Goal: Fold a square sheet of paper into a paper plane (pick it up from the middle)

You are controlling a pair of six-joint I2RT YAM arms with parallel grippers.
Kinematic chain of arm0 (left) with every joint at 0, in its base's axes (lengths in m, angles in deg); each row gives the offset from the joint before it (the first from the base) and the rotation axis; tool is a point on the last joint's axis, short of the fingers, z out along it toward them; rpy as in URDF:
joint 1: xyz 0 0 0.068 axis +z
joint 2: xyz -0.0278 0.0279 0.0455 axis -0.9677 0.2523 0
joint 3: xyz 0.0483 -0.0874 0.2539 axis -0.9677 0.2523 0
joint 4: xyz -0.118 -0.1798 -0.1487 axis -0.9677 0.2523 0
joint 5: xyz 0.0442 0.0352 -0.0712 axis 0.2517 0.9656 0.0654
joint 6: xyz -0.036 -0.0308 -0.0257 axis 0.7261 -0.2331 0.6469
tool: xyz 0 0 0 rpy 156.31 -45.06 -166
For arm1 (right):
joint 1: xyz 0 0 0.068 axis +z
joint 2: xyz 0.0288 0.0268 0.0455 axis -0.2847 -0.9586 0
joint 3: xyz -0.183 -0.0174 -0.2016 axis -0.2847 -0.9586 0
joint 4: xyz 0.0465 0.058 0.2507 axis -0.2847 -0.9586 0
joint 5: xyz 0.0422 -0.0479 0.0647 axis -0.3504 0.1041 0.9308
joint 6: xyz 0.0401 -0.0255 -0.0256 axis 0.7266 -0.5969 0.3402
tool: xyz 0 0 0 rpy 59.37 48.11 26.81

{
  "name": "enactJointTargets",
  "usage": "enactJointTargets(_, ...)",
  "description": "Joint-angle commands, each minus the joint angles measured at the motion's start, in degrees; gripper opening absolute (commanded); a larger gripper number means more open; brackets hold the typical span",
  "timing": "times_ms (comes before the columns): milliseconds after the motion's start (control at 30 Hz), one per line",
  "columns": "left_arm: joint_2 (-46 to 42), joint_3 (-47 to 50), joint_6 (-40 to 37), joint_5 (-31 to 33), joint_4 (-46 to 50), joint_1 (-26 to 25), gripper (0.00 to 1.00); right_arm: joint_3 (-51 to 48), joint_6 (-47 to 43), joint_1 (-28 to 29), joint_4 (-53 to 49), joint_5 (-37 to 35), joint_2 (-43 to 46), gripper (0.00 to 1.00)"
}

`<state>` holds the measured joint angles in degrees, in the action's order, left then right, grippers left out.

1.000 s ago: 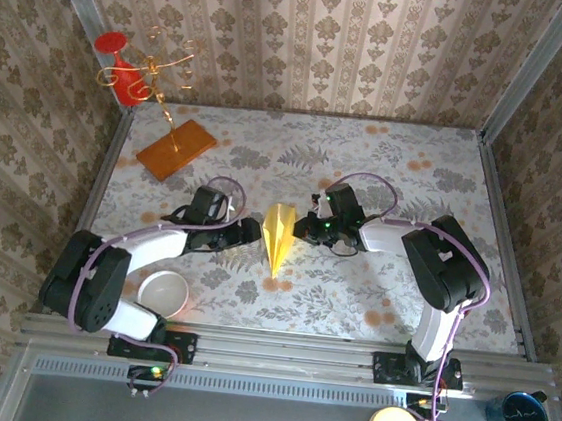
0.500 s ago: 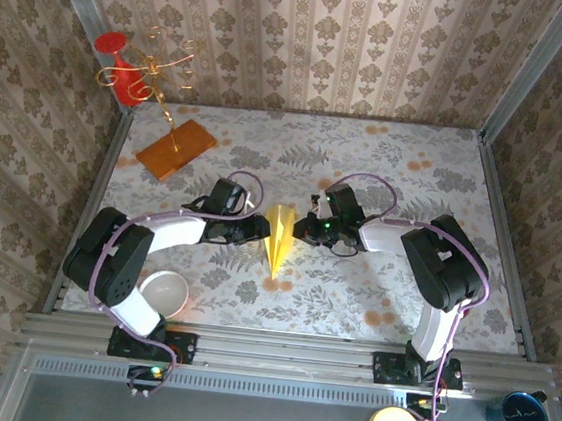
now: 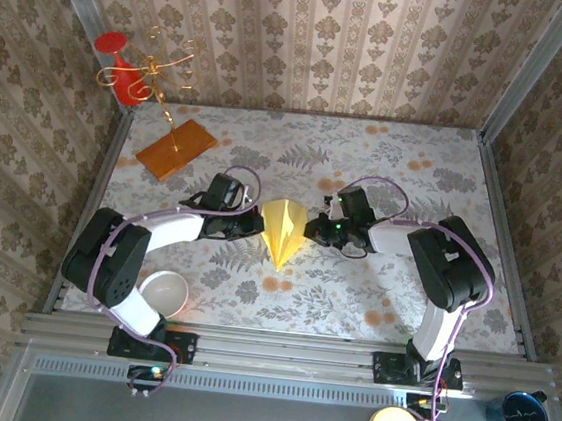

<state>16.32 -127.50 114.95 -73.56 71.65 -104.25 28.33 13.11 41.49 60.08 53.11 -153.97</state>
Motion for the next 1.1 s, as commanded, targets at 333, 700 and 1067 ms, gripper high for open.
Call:
enactJointTargets(333,1.3,2.2,1.7,-0.1,-4.1,-0.1,0.03,0.4,0.4,-0.8,-0.4,0.3,0.1,0.08)
enactJointTargets(700,3.0,2.0,1.7,-2.6,-6.5,-0.5,0.02,3.8,-3.7,3.7,-18.1,-9.7,9.2,0.39)
enactJointTargets(1067,2.9,2.2,1.9,-3.2,-7.3,-0.6,0.02,6.5,-1.6,11.6,-21.9,-13.3,6.6,0.43)
